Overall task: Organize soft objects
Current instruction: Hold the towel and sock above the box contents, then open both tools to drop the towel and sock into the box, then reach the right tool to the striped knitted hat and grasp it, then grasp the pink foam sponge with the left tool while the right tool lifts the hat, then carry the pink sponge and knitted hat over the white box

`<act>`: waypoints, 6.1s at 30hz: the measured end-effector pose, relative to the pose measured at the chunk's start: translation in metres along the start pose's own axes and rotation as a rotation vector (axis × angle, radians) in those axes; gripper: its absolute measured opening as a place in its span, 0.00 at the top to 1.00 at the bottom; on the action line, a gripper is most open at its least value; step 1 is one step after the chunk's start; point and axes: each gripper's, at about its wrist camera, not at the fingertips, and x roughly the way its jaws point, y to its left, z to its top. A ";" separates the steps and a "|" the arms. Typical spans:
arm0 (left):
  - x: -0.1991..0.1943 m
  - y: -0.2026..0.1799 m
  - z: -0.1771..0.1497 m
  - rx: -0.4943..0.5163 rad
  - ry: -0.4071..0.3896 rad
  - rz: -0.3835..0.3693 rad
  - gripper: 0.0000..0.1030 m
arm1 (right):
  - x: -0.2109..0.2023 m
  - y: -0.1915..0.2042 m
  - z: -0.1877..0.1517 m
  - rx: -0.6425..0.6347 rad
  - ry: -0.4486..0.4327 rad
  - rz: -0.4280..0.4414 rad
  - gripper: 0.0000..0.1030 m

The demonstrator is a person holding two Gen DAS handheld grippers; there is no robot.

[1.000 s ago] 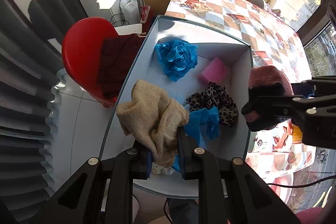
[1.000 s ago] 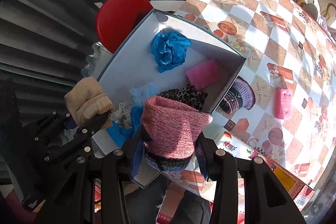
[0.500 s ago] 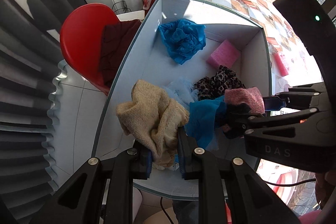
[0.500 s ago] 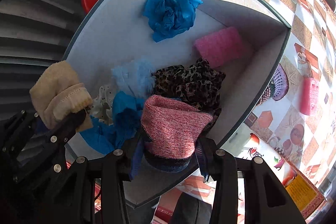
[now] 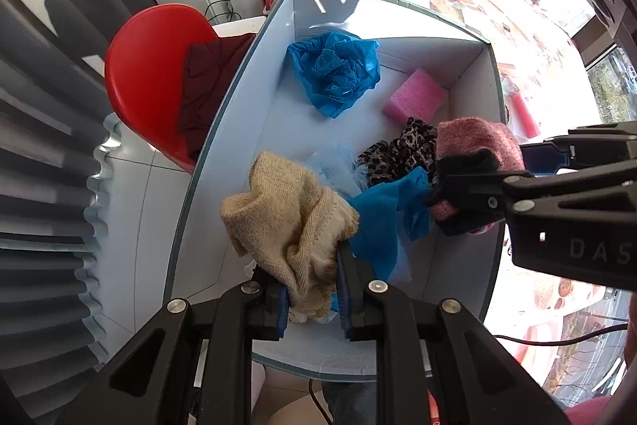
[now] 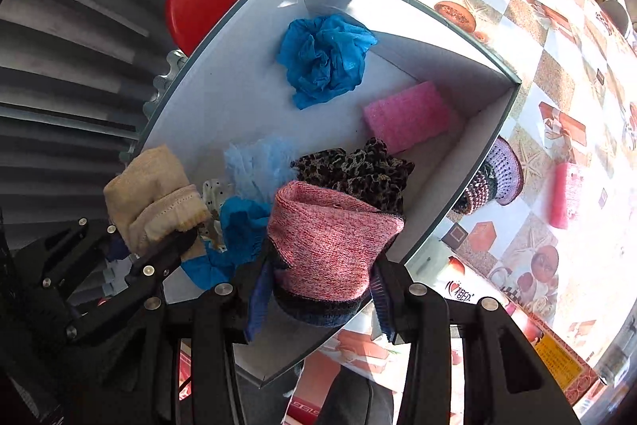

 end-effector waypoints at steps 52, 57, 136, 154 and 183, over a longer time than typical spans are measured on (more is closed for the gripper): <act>-0.055 -0.066 0.019 0.065 -0.034 -0.108 0.09 | 0.063 -0.230 -0.024 1.072 0.029 0.520 0.00; -0.054 -0.069 0.017 0.084 -0.016 -0.085 0.09 | 0.088 -0.229 -0.030 1.170 0.061 0.614 0.07; 0.144 -0.356 0.177 0.272 0.271 -0.058 0.79 | -0.004 -0.381 -0.237 0.917 -0.084 0.001 0.57; -0.018 -0.304 0.074 0.612 -0.008 -0.200 0.79 | -0.127 -0.331 -0.258 0.983 -0.351 0.027 0.57; -0.091 -0.103 0.000 0.324 -0.154 -0.101 0.79 | -0.136 -0.074 -0.123 0.379 -0.322 0.114 0.57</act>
